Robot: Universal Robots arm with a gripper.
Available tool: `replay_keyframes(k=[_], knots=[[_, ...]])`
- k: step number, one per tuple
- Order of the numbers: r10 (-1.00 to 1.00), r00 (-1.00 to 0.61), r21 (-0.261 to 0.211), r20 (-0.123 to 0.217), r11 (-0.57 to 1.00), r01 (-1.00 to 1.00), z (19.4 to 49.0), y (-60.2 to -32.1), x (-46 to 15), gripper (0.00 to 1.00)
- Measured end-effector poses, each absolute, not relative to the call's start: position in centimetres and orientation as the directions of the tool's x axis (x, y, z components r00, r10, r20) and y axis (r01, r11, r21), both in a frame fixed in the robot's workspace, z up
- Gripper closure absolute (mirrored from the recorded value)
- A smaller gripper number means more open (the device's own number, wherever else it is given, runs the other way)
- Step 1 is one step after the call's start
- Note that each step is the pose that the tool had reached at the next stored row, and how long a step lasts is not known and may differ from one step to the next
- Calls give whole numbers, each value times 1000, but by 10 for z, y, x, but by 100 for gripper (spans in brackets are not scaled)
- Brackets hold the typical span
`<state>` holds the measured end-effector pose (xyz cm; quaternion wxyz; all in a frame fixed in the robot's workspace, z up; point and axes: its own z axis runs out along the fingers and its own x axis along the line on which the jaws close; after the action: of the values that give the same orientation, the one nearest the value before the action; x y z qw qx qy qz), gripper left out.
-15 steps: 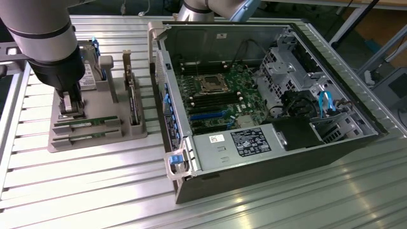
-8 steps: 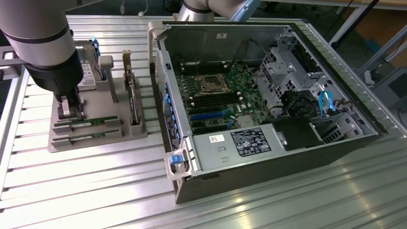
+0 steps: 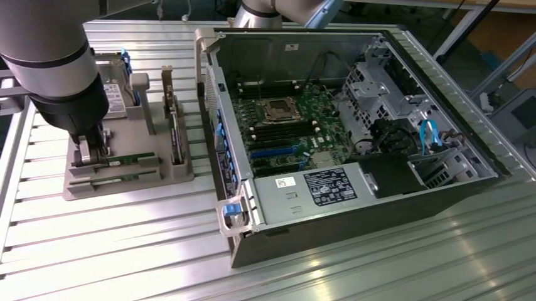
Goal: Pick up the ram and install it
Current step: 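Pick up the ram and move it above insertion slot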
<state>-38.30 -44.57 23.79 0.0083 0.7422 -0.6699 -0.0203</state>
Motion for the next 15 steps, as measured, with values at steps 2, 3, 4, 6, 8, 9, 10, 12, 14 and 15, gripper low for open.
replay_keyframes(k=[2,3,4,6,8,9,10,12,14,15], knots=[[-995,102,39,-20,-102,-994,238,-449,-383,70],[-995,102,39,-20,-102,-994,238,-451,-384,70],[-995,102,39,-20,-103,-994,238,-452,-384,70],[-995,102,39,-20,-102,-994,238,-453,-384,70],[-995,102,39,-20,-102,-994,235,-453,-384,70],[-995,102,39,-20,-102,-994,234,-453,-384,70],[-995,102,39,-20,-102,-994,232,-453,-384,70],[-995,102,39,-20,-102,-994,226,-453,-384,70],[-995,102,39,-20,-102,-994,225,-453,-384,70],[-995,102,39,-20,-102,-994,225,-453,-384,70]])
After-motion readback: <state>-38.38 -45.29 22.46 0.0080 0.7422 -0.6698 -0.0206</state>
